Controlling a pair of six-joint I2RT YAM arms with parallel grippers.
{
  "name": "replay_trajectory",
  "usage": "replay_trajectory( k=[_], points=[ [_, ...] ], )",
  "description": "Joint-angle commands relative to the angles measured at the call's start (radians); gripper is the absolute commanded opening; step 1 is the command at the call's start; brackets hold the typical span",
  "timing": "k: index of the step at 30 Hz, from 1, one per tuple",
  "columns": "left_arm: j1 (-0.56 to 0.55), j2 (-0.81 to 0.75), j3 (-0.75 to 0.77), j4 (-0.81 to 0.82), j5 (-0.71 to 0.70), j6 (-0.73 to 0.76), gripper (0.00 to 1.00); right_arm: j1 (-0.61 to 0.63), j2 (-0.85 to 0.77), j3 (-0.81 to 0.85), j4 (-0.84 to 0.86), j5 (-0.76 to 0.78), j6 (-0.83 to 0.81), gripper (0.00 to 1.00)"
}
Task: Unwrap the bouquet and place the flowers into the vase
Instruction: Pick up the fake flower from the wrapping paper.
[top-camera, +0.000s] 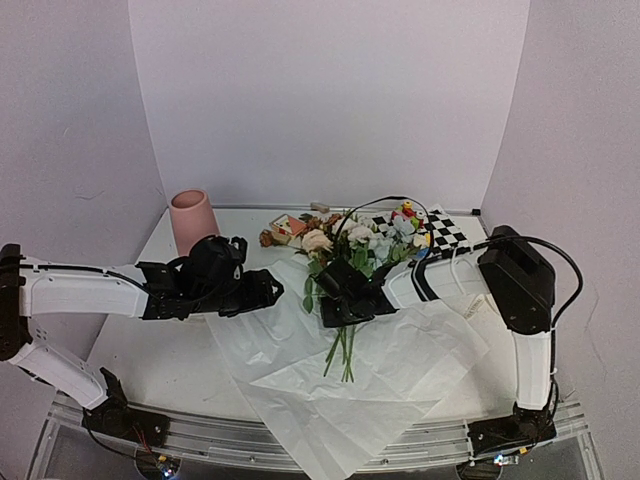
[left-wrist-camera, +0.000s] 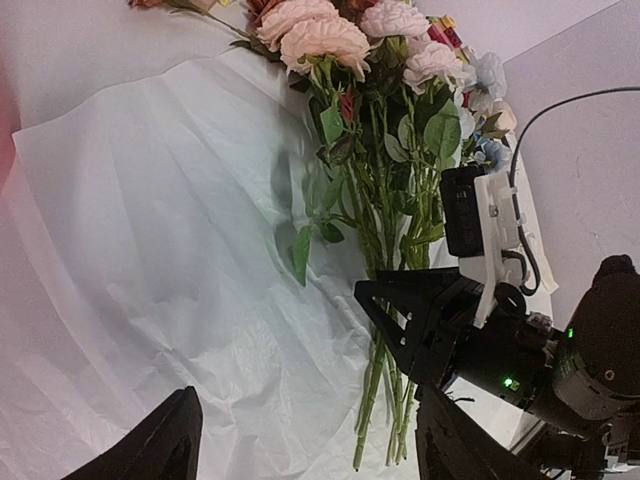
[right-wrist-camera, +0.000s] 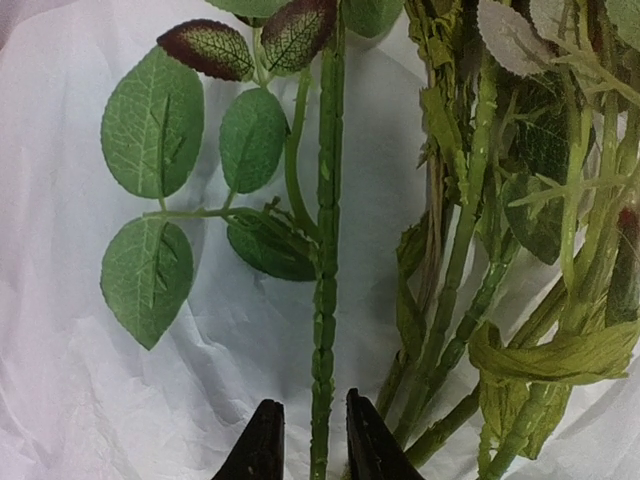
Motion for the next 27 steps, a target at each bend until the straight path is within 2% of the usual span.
replay_trajectory(
  k=[1, 3, 4, 9, 17, 21, 27],
  points=[
    [0.005, 0.01, 0.064, 0.019, -0.006, 0.025, 0.75, -0.004, 0.016, 0.034, -0.049, 0.006, 0.003, 0.14],
    [0.005, 0.008, 0.06, 0.019, -0.006, 0.019, 0.75, -0.004, 0.0, 0.038, -0.049, -0.005, 0.016, 0.02],
    [0.005, 0.007, 0.059, 0.018, -0.006, 0.017, 0.75, -0.003, -0.013, 0.039, -0.047, -0.011, 0.024, 0.0],
    [0.005, -0.013, 0.052, 0.023, 0.027, -0.004, 0.76, -0.004, -0.129, 0.019, -0.009, -0.054, 0.069, 0.0],
    [0.005, -0.045, 0.028, 0.091, 0.061, 0.014, 0.91, -0.004, -0.271, -0.087, 0.142, -0.185, 0.08, 0.0],
    [0.005, -0.017, 0.056, 0.153, 0.094, 0.015, 0.9, -0.004, -0.299, -0.173, 0.312, -0.29, 0.075, 0.0],
    [0.005, 0.031, 0.039, 0.25, 0.1, -0.039, 0.82, -0.005, -0.302, -0.276, 0.532, -0.385, 0.056, 0.0]
  ],
)
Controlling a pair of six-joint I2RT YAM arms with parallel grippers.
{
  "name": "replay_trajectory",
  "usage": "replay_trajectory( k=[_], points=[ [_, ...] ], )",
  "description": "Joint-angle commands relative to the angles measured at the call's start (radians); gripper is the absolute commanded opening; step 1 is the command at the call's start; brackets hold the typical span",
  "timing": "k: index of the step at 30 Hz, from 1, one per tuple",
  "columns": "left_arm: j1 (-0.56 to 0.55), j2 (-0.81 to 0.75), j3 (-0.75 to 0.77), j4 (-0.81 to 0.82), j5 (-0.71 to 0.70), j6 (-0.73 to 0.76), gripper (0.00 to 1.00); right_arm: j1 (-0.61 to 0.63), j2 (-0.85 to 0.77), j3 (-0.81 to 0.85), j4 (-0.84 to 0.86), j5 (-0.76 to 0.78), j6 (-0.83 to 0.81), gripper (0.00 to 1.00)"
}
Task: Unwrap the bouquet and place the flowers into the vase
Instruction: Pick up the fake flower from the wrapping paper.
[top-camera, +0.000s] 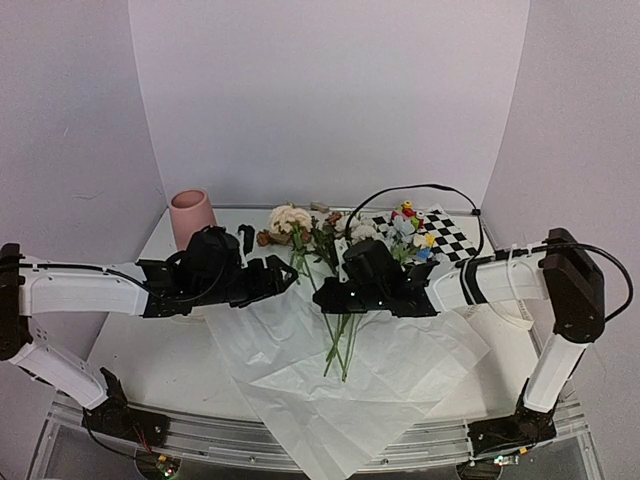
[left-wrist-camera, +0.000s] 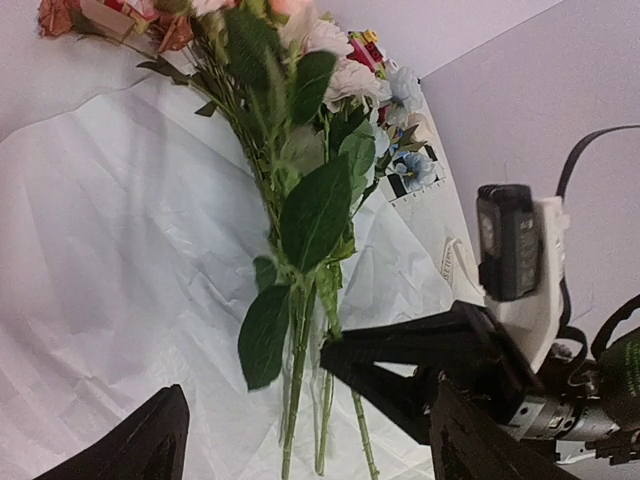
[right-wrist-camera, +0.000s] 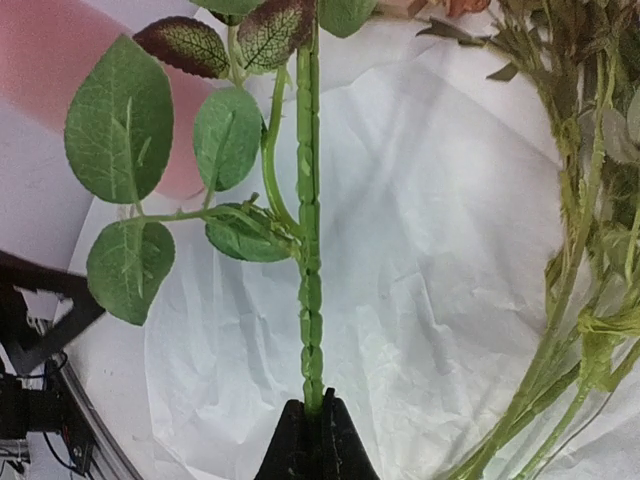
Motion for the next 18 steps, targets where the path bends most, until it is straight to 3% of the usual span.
replay_trajectory(
  k=[1, 8, 12, 15, 18],
  points=[
    [0.005, 0.037, 0.023, 0.115, 0.012, -0.035, 0.8, -0.003, -0.024, -0.075, 0.24, -0.101, -0.014, 0.0],
    [0.005, 0.069, 0.05, 0.119, -0.011, -0.043, 0.7, -0.003, -0.045, -0.162, 0.411, -0.176, -0.01, 0.0],
    [0.005, 0.048, 0.047, 0.119, -0.07, -0.045, 0.67, -0.003, -0.063, -0.188, 0.439, -0.198, -0.034, 0.0],
    [0.006, 0.035, 0.053, 0.119, -0.096, -0.036, 0.57, -0.001, -0.076, -0.204, 0.457, -0.222, -0.051, 0.0],
    [0.007, 0.047, 0.073, 0.117, -0.095, -0.03, 0.55, -0.001, -0.087, -0.22, 0.488, -0.257, -0.065, 0.0]
  ],
)
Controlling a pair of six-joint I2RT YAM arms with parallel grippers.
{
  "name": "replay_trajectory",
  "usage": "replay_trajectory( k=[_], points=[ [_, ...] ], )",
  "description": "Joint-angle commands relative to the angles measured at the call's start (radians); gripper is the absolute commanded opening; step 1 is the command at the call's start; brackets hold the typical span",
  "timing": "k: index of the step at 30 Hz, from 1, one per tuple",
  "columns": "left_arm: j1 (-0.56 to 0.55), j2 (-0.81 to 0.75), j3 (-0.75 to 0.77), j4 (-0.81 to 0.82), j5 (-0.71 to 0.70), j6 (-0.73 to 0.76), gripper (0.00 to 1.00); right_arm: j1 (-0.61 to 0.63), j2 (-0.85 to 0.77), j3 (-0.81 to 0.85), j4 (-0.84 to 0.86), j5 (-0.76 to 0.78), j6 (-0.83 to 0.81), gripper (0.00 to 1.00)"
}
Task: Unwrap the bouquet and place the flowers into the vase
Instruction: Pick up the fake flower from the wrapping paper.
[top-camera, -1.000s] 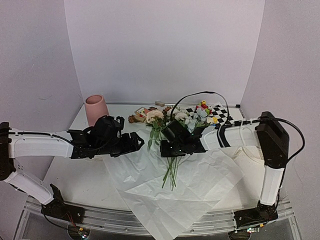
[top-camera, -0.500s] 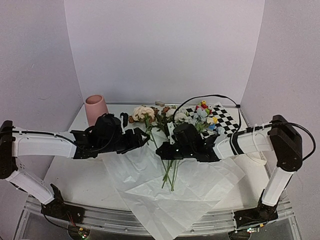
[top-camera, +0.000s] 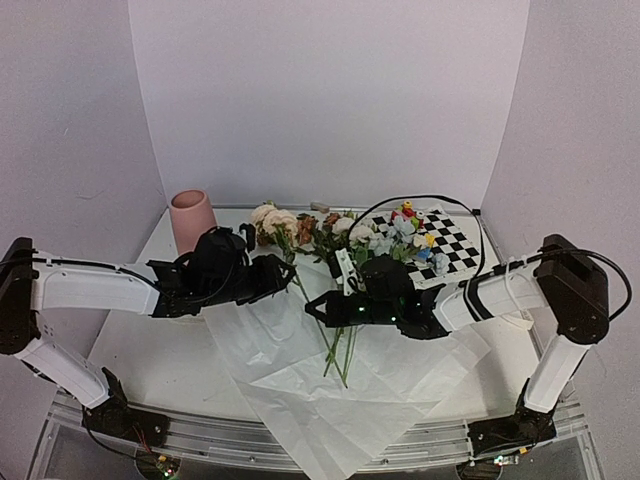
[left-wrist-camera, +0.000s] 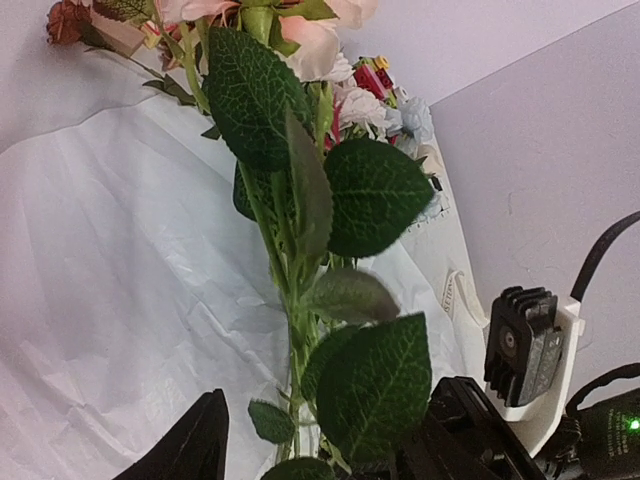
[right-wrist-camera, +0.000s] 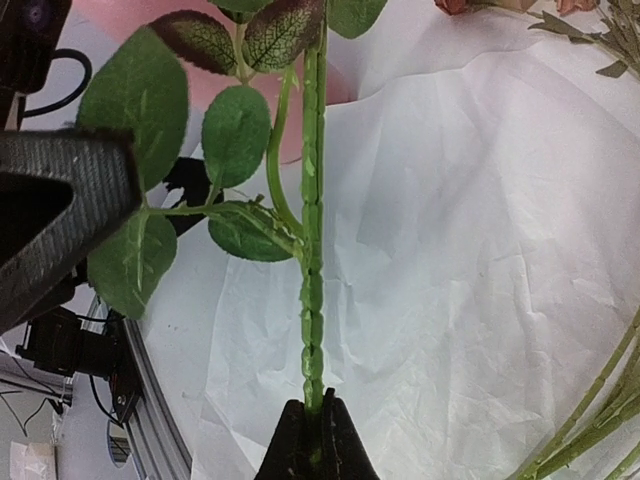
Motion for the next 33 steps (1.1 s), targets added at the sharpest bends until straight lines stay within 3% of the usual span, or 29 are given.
replay_trajectory(
  k=[1, 7, 12, 13, 16, 18, 25, 29, 33],
  points=[
    [0.008, -0.013, 0.067, 0.037, -0.036, 0.01, 0.55, -0.001, -0.068, -0.018, 0.113, -0.07, -0.043, 0.0],
    [0.009, 0.039, 0.111, 0.039, -0.036, -0.025, 0.55, 0.005, -0.082, -0.041, 0.16, -0.114, -0.066, 0.0],
    [0.009, 0.064, 0.134, 0.038, -0.039, -0.022, 0.46, 0.011, -0.093, -0.057, 0.166, -0.12, -0.069, 0.0],
    [0.009, 0.064, 0.133, 0.038, -0.043, -0.021, 0.41, 0.013, -0.095, -0.06, 0.168, -0.12, -0.071, 0.0],
    [0.009, 0.052, 0.123, 0.037, -0.055, -0.021, 0.14, 0.013, -0.102, -0.067, 0.168, -0.115, -0.075, 0.0],
    [0.009, 0.036, 0.114, 0.036, -0.069, -0.002, 0.01, 0.014, -0.103, -0.07, 0.164, -0.104, -0.074, 0.08],
    [0.009, -0.044, 0.169, -0.108, -0.151, 0.221, 0.0, 0.013, -0.133, -0.065, 0.061, -0.025, -0.116, 0.3],
    [0.009, -0.072, 0.291, -0.292, -0.27, 0.375, 0.0, 0.013, -0.194, -0.063, -0.019, 0.051, -0.162, 0.37],
    [0.01, -0.098, 0.391, -0.353, -0.39, 0.486, 0.0, 0.013, -0.261, -0.068, -0.072, 0.126, -0.197, 0.38]
  ],
)
